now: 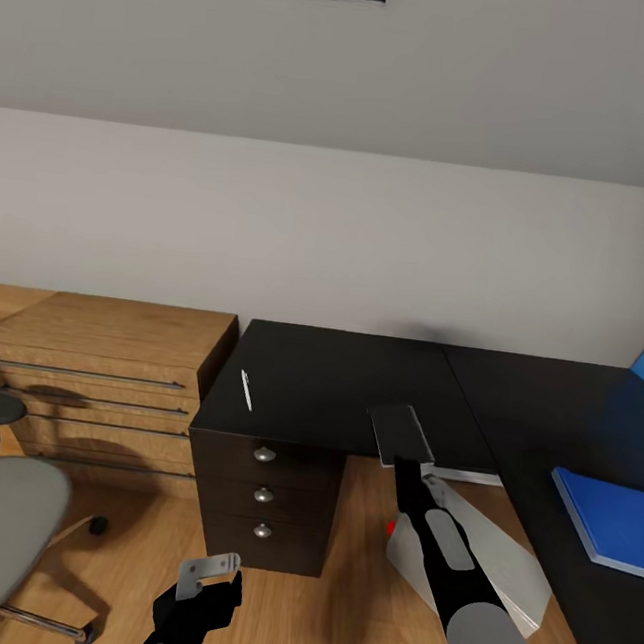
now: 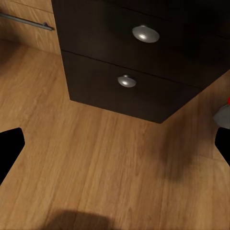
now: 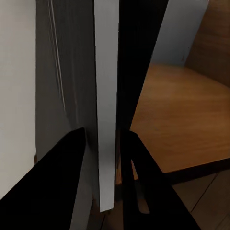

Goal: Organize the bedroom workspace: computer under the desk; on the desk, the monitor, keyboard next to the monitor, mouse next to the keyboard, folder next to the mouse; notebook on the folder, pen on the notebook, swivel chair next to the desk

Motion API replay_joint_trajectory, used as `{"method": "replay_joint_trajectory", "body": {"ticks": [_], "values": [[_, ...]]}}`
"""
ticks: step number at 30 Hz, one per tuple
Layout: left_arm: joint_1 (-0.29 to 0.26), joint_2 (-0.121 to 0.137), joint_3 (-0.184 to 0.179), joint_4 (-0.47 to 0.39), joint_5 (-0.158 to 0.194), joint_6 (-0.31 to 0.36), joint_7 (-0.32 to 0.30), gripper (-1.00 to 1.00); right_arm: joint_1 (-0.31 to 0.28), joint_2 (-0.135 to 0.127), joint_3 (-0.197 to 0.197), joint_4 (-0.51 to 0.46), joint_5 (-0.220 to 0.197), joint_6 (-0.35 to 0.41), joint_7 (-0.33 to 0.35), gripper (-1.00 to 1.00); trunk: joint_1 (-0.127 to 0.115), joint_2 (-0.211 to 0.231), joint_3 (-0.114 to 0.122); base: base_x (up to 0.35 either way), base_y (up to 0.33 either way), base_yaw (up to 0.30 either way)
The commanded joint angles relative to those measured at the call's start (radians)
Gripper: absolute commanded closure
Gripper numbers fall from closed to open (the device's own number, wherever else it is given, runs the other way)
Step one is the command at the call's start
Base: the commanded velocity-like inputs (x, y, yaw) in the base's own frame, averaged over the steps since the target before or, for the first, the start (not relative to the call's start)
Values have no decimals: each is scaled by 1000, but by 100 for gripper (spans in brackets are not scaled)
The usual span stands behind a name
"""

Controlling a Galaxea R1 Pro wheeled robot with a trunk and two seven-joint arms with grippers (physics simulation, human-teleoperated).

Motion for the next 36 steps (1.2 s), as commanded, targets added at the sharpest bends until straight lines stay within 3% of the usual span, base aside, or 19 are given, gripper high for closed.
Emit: {"method": "replay_joint_trajectory", "body": {"ticks": [1,18,27,30,36], "values": [[0,0,-1,-2,7,3,7,-100,0,1,-7,-1,-8,7,2,100,-4,7,2,0,0,0],[0,0,6,-1,7,3,9,-100,2,-2,-7,-26,-7,5,52,100,-69,126,56,-57,0,0],[0,0,5,-1,7,3,8,-100,104,0,-8,-247,-9,-30,26,100,-104,189,84,-306,0,0],[0,0,5,-1,7,3,8,-100,124,-1,-12,-303,-9,-56,3,100,-104,189,84,-116,0,0],[0,0,2,-1,7,3,8,-100,145,-18,-60,-360,-11,-75,-31,100,-104,189,83,-26,0,-34]]}}
